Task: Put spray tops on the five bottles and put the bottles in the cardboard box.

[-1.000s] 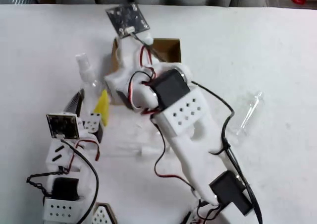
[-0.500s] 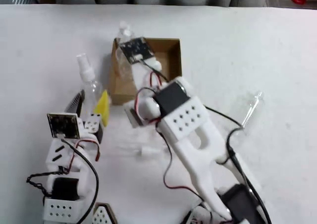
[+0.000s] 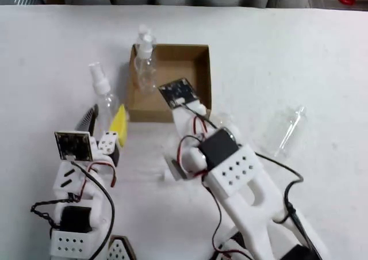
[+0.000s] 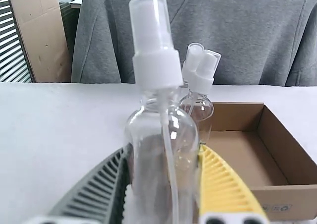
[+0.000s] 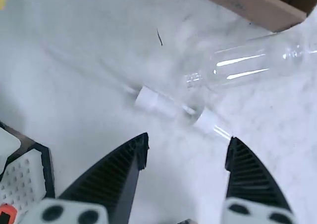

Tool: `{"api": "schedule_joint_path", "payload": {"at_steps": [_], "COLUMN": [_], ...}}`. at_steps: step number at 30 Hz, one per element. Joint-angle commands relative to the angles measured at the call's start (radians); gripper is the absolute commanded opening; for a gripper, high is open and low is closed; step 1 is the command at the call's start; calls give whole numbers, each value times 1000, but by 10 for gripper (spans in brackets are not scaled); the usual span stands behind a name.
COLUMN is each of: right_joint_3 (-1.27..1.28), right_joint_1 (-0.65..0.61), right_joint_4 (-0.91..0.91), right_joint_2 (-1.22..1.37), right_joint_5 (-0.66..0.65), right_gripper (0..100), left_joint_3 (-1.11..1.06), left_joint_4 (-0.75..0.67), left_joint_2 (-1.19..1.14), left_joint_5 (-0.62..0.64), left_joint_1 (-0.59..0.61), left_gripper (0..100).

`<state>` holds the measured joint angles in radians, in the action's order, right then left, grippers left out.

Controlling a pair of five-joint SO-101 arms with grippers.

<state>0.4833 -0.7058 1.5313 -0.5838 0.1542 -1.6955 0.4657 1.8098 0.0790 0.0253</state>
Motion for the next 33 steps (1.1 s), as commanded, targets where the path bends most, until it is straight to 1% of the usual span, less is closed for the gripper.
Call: {"api": "schedule_joint_path", "payload": {"at_steps": [1,5,9,11,15,16,18,22,27,31,33], "right_joint_3": [20,54,107,140,187,198,221,239,264,293,328], "right_joint_1": [-5,-5,-5,-5,-5,-5,-5,-38,-101,-108,-131], "right_joint_4": [4,-4,-77,-143,-285,-309,-344,-375,-386,-437,-475], "right_joint_2": [-61,-67,-68,-73,-77,-77,-77,-79,-77,-77,-79], "right_joint_5": [-11,-11,-11,-11,-11,-11,-11,-11,-11,-11,-11], "right_gripper": [222,222,212,163,15,10,33,14,15,15,15], "left_joint_3": [2,2,2,2,2,6,28,84,91,95,127], "left_joint_4": [2,2,2,2,0,2,29,115,115,115,140], "left_joint_2": [16,16,16,16,16,16,16,16,15,15,12], "left_joint_5": [3,5,6,6,8,8,21,66,69,69,69], "left_joint_1": [12,12,10,8,7,7,10,5,5,4,4], "left_gripper": [22,22,22,22,22,22,22,22,22,21,21]}}
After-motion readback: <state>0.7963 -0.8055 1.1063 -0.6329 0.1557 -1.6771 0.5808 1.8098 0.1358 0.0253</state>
